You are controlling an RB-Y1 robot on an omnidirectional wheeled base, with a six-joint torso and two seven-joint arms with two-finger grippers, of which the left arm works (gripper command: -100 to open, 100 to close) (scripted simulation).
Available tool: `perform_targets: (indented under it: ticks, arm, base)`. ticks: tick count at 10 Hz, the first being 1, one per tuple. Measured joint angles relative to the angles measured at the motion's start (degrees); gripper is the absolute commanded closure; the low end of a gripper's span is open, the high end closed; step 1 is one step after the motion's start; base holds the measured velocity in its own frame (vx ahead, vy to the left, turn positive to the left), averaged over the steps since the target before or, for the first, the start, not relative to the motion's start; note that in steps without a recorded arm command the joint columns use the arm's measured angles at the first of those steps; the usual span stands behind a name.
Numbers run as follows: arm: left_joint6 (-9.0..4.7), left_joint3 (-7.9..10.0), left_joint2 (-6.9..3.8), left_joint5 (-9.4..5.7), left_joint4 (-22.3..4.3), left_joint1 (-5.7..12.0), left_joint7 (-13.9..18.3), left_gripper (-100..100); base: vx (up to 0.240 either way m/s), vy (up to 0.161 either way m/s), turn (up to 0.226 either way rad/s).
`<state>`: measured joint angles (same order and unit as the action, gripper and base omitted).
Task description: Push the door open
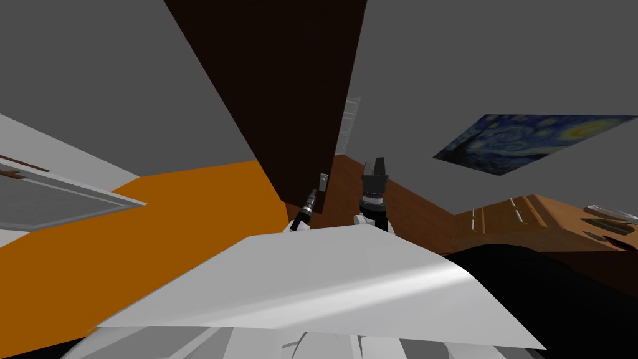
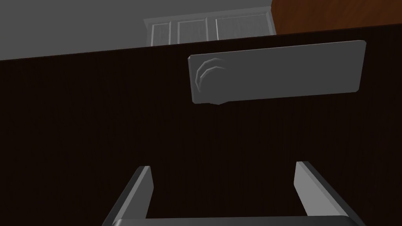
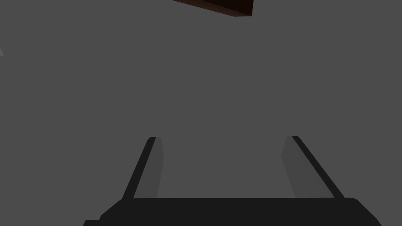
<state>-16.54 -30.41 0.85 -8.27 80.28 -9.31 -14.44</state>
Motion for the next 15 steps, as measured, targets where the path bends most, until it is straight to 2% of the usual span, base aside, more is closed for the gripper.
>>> perform_targets:
  ticks: [1,3,5,7,8,14,15]
  arm:
    - [-0.18,0.1,-1.08,-0.01,-0.2,0.07,0.1,-100]
    - [-0.23,0.55,-2.02,0.0,-0.7,0.77,0.2,-100]
    - [-0.51,1.04,-1.53,0.02,-1.5,1.51,0.3,-100]
    - [-0.65,1.5,0.35,-0.03,-2.0,2.21,0.5,-100]
    - [-0.73,1.5,0.47,-0.03,-2.1,2.24,0.5,100]
    - [-0.61,1.48,0.32,-0.03,-2.1,2.16,0.5,100]
    - [-0.44,1.53,-0.52,-0.09,-1.7,1.8,0.5,100]
  base:
    - [0.222,-0.131,-0.014]
    - [0.239,-0.127,-0.018]
    - [0.228,-0.14,-0.025]
    - [0.116,-0.079,-0.003]
    - [-0.006,0.001,0.003]
    - [0.0,-0.003,0.01]
    - [0.147,-0.14,0.119]
